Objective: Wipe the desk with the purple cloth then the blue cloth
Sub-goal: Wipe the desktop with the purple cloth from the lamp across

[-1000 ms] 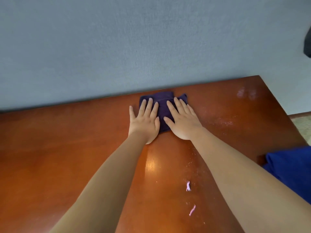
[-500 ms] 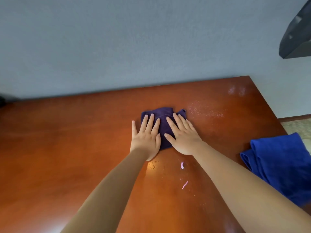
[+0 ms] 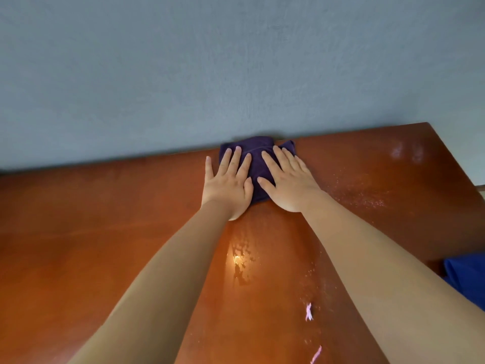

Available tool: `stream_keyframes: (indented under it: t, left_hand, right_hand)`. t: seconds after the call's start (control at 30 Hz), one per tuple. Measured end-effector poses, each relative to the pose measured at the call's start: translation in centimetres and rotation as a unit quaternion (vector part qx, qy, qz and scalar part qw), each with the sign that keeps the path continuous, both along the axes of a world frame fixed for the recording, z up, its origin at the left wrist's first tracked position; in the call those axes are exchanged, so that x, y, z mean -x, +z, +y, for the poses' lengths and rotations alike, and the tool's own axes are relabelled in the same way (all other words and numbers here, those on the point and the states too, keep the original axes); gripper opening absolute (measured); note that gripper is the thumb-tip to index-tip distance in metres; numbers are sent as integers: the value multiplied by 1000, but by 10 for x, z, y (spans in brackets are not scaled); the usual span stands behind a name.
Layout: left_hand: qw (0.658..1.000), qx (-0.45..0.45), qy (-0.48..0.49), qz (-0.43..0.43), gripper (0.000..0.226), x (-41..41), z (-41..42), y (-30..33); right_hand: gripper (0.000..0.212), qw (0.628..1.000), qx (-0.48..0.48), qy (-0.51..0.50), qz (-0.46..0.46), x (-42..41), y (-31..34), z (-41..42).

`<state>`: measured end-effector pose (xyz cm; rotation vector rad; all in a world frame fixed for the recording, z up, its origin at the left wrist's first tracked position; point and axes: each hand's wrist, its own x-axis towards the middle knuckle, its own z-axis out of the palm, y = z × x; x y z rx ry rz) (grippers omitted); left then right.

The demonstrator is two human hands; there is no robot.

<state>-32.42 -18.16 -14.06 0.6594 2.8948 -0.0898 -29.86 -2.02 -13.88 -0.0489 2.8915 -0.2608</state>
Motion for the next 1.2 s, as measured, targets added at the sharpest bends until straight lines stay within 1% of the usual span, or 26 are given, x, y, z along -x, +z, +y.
stream_keyframes:
  t: [0.17, 0.3, 0.67, 0.8, 0.9, 1.03, 1.2]
  left_hand:
    - [1000, 1, 6, -2, 57, 14, 3, 1]
    - [1000, 12, 16, -13, 56, 3, 4, 4]
    - [999, 17, 18, -31, 56, -101, -9, 6]
    - [999, 13, 20, -34, 56, -122, -12, 7]
    - [1000, 13, 11, -26, 56, -119, -12, 5]
    - [999, 26, -5, -32, 57, -94, -9, 5]
    - [999, 21, -5, -33, 57, -69, -5, 4]
  right_hand:
    - [65, 1000, -4, 1, -3, 13, 0, 2]
    - [64, 1000, -1, -1, -16, 3, 3, 2]
    - [65, 999, 4, 12, -41, -96, 7, -10]
    - [65, 998, 2, 15, -59, -117, 8, -13]
    - [65, 999, 3, 14, -52, -114, 7, -11]
    - [65, 998, 6, 2, -56, -96, 7, -11]
    - [64, 999, 4, -11, -50, -73, 6, -10]
